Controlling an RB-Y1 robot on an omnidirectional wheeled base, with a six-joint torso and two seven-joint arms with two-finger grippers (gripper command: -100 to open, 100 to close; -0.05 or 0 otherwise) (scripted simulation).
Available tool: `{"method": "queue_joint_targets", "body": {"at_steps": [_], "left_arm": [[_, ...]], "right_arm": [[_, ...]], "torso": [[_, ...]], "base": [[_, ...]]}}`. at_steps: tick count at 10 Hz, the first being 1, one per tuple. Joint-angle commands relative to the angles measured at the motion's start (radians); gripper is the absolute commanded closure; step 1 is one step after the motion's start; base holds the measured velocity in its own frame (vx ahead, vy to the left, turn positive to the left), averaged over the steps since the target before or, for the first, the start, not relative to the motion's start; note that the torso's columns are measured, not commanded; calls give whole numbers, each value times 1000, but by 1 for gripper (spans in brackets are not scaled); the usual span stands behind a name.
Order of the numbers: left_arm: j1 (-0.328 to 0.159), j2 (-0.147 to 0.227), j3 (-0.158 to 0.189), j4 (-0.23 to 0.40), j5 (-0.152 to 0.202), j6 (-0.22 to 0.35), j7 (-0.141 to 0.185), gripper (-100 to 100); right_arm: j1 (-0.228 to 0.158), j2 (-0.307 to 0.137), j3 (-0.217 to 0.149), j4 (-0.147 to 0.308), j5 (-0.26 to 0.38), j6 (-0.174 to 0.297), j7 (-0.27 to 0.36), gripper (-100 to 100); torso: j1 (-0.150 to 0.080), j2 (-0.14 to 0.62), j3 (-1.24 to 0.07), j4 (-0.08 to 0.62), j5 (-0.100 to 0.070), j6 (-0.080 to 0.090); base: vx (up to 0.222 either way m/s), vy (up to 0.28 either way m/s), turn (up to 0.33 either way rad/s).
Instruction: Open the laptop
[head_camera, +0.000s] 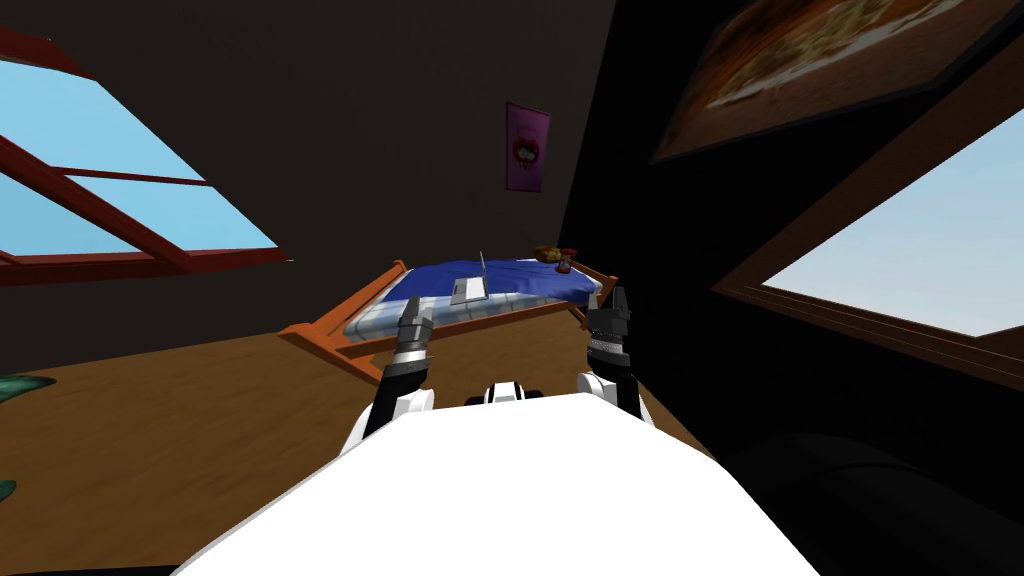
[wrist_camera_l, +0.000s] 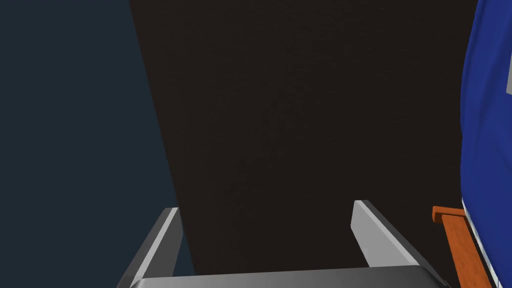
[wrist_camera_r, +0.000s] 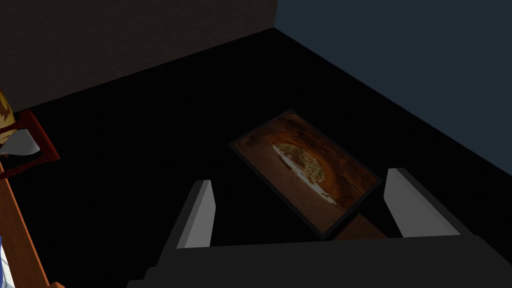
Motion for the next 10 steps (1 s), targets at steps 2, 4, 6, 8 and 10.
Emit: {"method": "queue_joint_targets", "body": {"at_steps": [2,4,6,8,10], "left_arm": [[-3,85,14,-3,-8,34,-9,-100],[-7,130,35,-8,-19,81,-21,-100],[-10,147,51,-12,-27,117,-30,-100],[-14,157,67,-16,-36,155,-40,-100],[-17,163,83,-20,-44,193,-49,-100]], "right_arm": [[0,0,0,0,0,0,0,0],[0,0,0,0,0,0,0,0],[0,0,0,0,0,0,0,0],[0,0,0,0,0,0,0,0],[0,0,0,0,0,0,0,0]], "torso": [[-1,11,-25,12,0,0],[0,12,-25,14,0,0],[-2,11,-26,13,-1,0],[1,14,-25,14,0,0],[0,15,-24,14,0,0]], "base": [[50,-39,-20],[78,-58,-38],[139,-85,-39],[108,-66,-33],[102,-74,-35]]}}
